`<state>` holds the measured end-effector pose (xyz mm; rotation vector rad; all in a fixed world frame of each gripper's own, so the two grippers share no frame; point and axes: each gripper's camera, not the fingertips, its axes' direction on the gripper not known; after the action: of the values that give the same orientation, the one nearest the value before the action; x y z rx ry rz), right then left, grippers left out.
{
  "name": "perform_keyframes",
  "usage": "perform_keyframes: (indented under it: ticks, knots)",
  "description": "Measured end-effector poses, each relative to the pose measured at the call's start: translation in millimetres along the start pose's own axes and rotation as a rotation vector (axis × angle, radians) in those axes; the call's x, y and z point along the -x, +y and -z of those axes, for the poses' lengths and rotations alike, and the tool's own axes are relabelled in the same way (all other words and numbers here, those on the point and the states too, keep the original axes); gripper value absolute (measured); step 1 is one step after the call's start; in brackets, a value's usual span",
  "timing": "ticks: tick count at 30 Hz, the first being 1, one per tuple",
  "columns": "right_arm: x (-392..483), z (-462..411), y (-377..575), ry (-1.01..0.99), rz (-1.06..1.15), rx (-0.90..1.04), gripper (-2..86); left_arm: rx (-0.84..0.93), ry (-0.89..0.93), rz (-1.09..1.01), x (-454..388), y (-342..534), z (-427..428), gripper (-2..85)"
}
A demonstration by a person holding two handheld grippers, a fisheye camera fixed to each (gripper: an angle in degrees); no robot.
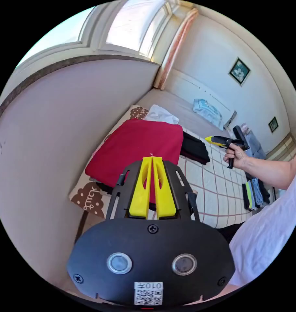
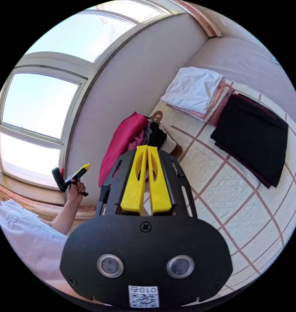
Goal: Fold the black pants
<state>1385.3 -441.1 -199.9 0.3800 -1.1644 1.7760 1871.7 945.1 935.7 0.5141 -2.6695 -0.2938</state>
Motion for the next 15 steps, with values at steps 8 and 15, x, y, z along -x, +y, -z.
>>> perform_keyframes:
  ticks: [8,15]
  knots:
    - [33,49,77,0.304,0.086,-0.162,2.8,0.293,-0.186,-0.180,-83,-19,-93,-0.1]
    - [18,88,112,0.431,0.056,-0.169,6.3,0.141,-0.197,-0.132,-125,-13,-63,-0.2]
